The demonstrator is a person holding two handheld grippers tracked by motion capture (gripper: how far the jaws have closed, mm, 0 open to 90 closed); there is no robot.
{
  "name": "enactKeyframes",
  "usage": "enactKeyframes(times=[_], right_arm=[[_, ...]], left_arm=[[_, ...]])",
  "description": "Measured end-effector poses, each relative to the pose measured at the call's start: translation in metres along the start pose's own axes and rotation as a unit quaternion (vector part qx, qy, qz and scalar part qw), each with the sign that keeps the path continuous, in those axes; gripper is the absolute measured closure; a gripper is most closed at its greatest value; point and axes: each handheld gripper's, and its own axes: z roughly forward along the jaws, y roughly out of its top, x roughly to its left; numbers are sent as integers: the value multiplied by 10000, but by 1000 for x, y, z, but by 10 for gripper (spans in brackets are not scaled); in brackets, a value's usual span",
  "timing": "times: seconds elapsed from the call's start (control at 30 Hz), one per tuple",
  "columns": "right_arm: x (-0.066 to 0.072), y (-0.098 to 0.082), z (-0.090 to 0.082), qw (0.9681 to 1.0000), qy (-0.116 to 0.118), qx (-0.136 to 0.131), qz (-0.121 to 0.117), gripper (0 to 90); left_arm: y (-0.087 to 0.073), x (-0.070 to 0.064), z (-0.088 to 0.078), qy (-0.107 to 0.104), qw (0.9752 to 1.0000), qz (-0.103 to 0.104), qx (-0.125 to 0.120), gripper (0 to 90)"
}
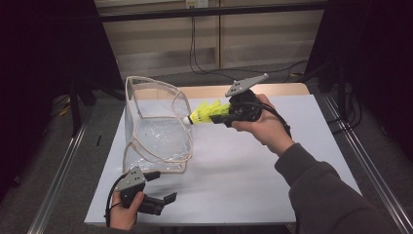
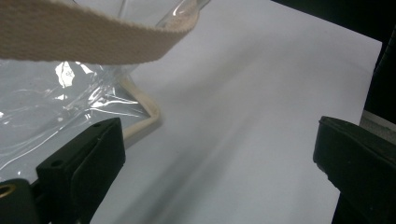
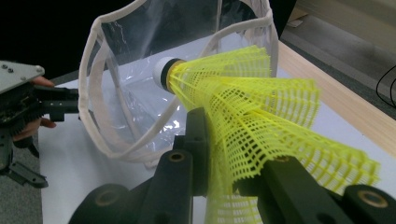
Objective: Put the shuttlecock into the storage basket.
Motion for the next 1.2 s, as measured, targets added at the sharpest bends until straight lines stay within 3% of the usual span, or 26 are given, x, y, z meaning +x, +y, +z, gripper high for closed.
enactKeyframes(times=[0.73, 1.2], right_arm=[[19, 17, 45, 9998, 187, 46, -21, 794], [22, 20, 59, 9998, 201, 68, 68, 793]], left_arm=[[-8, 8, -4, 31, 9999, -135, -59, 23], [-7, 11, 3, -16, 9997, -212, -112, 24]])
